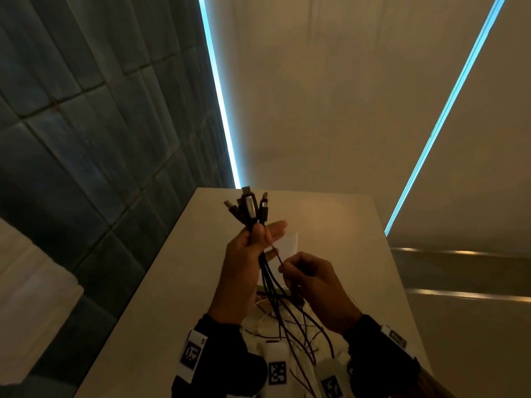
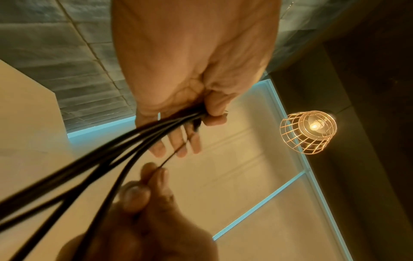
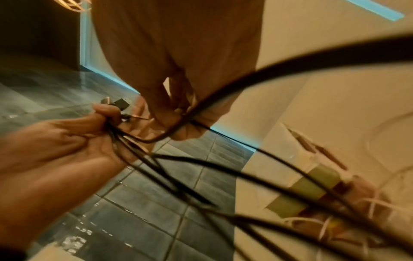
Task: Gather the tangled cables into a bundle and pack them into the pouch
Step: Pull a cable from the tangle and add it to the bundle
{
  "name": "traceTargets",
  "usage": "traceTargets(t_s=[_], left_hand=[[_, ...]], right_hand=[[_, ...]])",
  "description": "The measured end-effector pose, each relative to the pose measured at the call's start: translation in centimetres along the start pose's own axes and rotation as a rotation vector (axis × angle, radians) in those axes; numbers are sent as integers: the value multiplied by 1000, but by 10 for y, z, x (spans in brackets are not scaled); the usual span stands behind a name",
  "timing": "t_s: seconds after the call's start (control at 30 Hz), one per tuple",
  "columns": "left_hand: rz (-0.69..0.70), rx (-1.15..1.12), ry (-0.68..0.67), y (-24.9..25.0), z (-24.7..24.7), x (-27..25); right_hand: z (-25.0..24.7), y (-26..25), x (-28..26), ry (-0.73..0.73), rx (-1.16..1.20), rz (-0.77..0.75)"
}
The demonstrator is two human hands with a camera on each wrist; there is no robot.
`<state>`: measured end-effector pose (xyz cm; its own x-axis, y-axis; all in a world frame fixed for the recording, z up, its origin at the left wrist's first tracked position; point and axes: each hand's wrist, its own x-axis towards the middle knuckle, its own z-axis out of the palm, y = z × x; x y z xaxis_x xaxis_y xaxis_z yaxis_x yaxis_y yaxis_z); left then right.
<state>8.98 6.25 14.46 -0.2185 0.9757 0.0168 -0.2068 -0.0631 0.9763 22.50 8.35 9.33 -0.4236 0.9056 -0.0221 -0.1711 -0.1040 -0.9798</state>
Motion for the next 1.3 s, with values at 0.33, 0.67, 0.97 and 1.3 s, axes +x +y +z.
traceTargets(t_s=[0.33,0.67,0.97,1.3], left_hand=[[17,-58,103,4,7,-3],[-197,-334,72,7,-1,0],[-26,-374,156,17,-21,8],[-115,-445,178,18,-40,10]], right_hand=[[19,-26,7,-83,-50,-70],[4,0,6,-78,-30,-104],[-30,73,-1,-78,-277,14],[-41,91,19,111,-506,154]])
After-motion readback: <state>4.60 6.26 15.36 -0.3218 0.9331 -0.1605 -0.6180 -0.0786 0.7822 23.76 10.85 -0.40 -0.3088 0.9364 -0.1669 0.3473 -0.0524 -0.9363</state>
